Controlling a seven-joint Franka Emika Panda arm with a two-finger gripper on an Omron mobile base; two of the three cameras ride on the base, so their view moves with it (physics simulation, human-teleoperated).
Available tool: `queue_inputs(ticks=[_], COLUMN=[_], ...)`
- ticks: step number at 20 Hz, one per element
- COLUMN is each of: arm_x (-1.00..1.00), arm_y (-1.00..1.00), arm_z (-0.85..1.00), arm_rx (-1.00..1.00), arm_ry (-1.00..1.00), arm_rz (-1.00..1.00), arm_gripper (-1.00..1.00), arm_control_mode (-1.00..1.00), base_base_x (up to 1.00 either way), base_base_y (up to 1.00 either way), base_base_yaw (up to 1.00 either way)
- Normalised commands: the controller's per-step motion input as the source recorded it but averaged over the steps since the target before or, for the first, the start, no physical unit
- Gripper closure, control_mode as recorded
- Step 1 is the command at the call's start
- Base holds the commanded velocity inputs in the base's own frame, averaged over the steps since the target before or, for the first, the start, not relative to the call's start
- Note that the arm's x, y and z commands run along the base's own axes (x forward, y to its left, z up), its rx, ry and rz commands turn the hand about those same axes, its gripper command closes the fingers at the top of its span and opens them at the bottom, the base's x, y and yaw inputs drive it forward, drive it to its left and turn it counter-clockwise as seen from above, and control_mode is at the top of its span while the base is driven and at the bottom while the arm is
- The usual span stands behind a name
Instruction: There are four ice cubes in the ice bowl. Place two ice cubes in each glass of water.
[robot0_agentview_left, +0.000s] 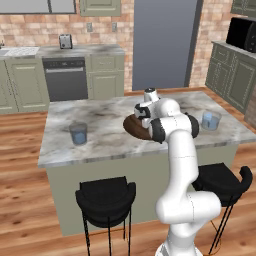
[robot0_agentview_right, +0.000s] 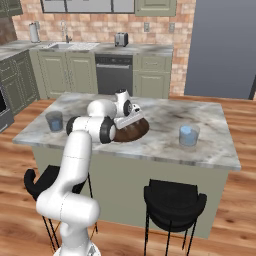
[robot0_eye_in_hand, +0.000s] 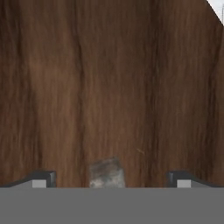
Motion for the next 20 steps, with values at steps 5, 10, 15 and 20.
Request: queue_inputs(ticks=[5, 10, 15, 20], arm_x=[0.0, -0.13, 0.0, 0.0], arm_y=[0.0, 0.0, 0.0, 0.0], arm_z=[0.0, -0.07, -0.01, -0.01], arm_rx=[0.0, 0.0, 0.03, 0.05], arm_ry=[0.0, -0.22, -0.19, 0.02], arm_rz=[0.0, 0.0, 0.0, 0.0], arm_gripper=[-1.0, -1.0, -1.0, -1.0], arm_control_mode=[-1.0, -1.0, -1.0, -1.0], base_base_x=[0.0, 0.0, 0.0, 0.0], base_base_y=[0.0, 0.0, 0.0, 0.0], base_base_yaw=[0.0, 0.0, 0.0, 0.0])
